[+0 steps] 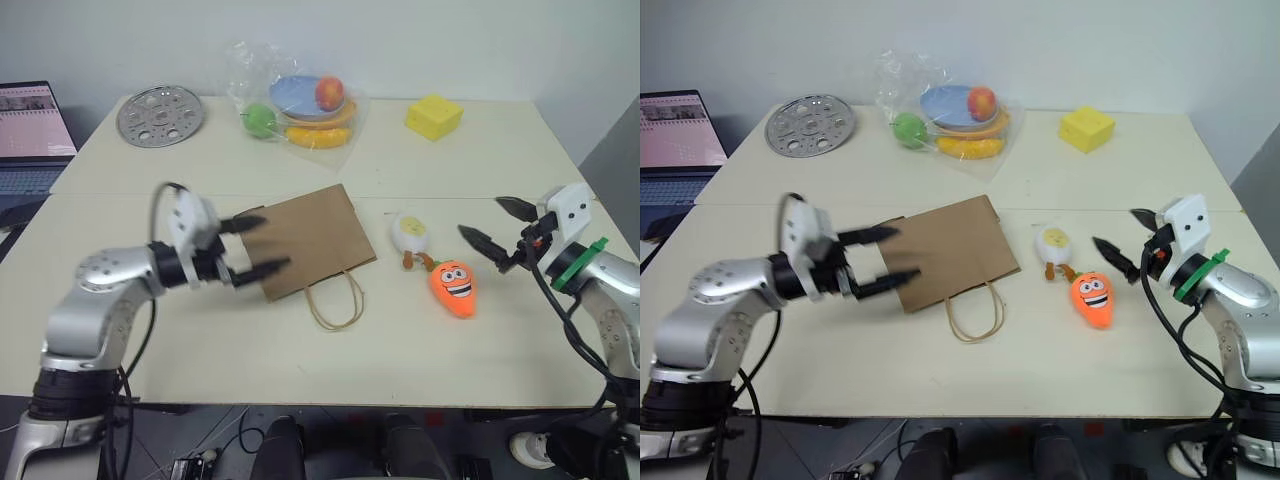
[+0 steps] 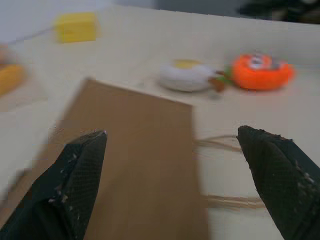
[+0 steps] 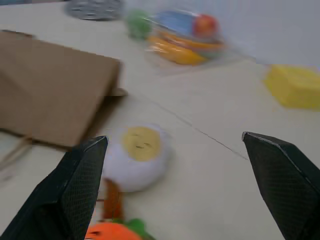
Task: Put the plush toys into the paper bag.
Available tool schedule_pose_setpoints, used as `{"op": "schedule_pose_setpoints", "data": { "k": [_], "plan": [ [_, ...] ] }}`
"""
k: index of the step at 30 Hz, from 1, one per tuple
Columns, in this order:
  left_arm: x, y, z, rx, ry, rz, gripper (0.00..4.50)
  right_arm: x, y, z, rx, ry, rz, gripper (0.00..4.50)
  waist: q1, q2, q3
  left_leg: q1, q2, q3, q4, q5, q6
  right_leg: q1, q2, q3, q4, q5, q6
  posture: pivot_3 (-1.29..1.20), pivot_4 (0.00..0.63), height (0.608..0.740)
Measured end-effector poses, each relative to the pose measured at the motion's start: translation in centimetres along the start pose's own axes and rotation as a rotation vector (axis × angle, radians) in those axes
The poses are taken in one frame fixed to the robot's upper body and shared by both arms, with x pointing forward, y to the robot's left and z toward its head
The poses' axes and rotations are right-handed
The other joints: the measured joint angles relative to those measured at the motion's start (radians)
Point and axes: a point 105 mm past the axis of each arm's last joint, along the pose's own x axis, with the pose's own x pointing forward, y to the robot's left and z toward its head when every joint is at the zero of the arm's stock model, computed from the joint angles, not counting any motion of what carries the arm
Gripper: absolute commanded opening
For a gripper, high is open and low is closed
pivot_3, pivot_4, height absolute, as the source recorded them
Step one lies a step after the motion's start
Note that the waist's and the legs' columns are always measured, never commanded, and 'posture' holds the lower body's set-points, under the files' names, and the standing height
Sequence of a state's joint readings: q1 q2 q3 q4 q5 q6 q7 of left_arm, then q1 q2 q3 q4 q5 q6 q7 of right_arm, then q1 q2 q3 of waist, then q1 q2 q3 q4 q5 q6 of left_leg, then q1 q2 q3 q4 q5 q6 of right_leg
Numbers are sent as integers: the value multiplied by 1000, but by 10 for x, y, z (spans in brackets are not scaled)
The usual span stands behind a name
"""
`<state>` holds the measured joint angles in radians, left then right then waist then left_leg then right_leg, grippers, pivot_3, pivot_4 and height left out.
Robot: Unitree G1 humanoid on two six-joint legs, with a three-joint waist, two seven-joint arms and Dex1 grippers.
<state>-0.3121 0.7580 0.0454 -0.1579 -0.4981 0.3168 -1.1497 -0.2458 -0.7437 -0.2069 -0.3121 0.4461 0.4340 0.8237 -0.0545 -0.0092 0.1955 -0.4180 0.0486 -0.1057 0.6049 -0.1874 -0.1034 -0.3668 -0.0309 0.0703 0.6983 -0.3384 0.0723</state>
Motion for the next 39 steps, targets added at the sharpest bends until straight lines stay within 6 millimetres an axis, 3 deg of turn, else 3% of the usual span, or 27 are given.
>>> {"op": "schedule_pose_setpoints", "data": {
  "k": [5,10,19,24,33,36,39],
  "plan": [
    [9,-13,-19,148,65,-173,4461,-2,50,0,-8,3,236,4500,5,0,0,-1,0,1,1,0,0,0,0,1,-1,0,0,0,150,740],
    [34,-26,-35,265,50,-305,4461,-2,72,9,-3,-21,285,4500,11,-1,0,-1,0,0,2,0,0,1,0,1,-2,0,0,0,150,740],
    [60,-30,-54,354,19,-331,4461,-11,87,18,-38,-15,255,4500,20,-1,0,-1,0,0,4,0,0,2,0,0,-1,0,0,0,150,740],
    [75,-25,-57,386,5,-294,4461,-9,84,18,-5,-19,207,4500,20,-1,0,1,0,-1,4,0,0,4,0,0,-2,0,0,0,150,740],
    [81,-21,-58,356,4,-248,4461,-9,79,17,7,-15,173,4500,20,-1,-1,1,0,-1,4,0,0,5,0,0,-2,0,0,0,150,740],
    [81,-19,-57,363,5,-246,3882,-9,77,17,9,-15,167,4500,20,-1,0,1,0,-1,3,0,0,5,0,-1,-2,0,0,0,150,740],
    [82,-15,-56,320,8,-228,2981,-9,75,14,18,-10,161,4500,20,-1,0,1,0,-2,3,0,0,5,0,-1,-2,0,0,0,150,740]
  ]
}}
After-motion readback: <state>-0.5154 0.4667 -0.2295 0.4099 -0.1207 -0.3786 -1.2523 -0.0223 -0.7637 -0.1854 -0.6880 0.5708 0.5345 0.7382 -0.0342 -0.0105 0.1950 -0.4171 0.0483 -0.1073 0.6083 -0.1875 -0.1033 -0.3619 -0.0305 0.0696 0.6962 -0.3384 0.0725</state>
